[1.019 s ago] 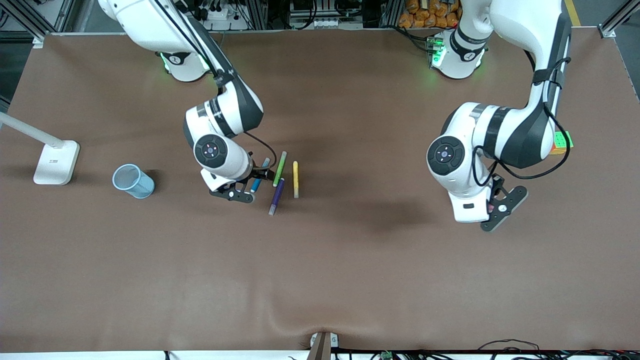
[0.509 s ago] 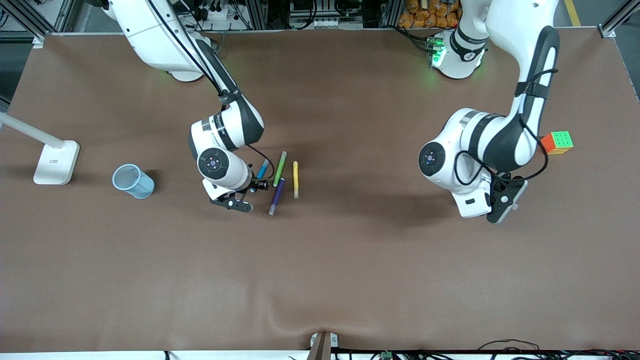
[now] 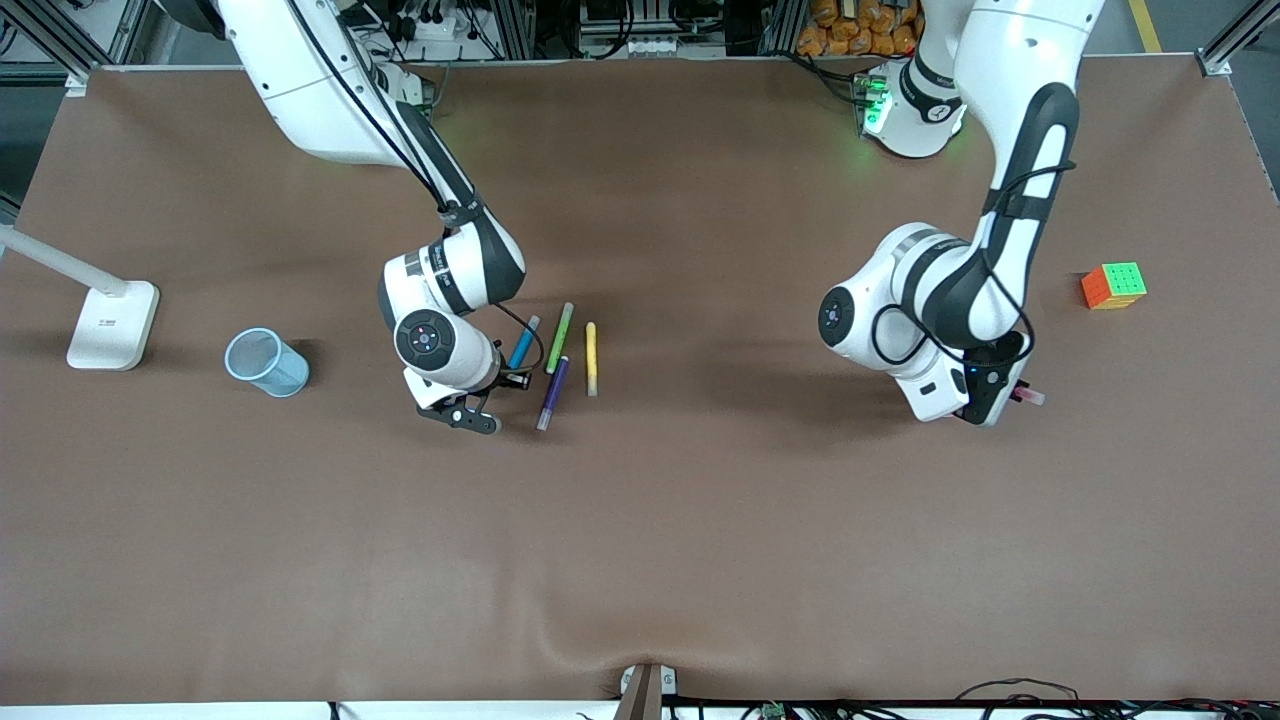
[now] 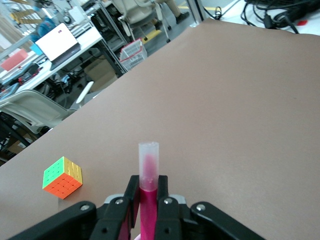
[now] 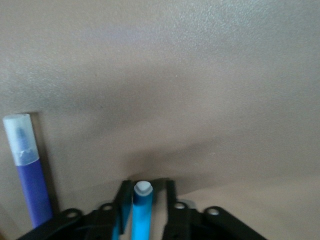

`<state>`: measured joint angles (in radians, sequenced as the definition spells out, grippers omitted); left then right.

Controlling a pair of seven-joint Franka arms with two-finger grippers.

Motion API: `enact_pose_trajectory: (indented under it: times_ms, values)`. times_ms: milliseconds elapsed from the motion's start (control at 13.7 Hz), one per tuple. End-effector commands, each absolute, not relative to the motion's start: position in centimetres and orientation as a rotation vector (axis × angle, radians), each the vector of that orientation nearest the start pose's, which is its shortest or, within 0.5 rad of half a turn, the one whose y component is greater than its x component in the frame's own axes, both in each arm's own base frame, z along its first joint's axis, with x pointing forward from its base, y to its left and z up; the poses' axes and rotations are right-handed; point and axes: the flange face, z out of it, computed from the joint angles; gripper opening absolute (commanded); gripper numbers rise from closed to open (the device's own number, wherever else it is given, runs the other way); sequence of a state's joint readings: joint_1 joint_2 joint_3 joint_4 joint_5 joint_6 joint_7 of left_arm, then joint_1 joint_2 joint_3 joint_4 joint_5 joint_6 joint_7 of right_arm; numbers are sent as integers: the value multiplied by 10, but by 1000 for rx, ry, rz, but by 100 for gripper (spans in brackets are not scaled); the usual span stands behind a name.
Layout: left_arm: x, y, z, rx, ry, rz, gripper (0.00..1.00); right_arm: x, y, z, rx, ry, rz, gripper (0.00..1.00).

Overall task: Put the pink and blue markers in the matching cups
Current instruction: 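Carry the pink marker toward the pink cup while the right gripper grasps blue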

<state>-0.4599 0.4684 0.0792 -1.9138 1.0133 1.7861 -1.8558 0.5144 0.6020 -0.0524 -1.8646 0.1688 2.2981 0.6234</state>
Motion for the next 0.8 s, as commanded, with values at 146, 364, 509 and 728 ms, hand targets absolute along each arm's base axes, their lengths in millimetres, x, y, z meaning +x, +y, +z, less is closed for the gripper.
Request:
enact_pose_trajectory:
  times_ms: [146, 364, 509, 728]
  values:
    - [560, -153, 222, -1813, -968, -791, 3, 554, 284, 176, -3115, 444, 281, 2]
    - [553, -155, 207, -1760, -981, -810, 4, 557, 281, 177, -3113, 453, 279, 0]
    - [550, -156, 201, -1728, -992, -824, 6, 564, 269, 192, -3105, 461, 292, 0]
    - [548, -162, 197, -1715, -980, -830, 17, 582, 265, 231, -3092, 429, 291, 0]
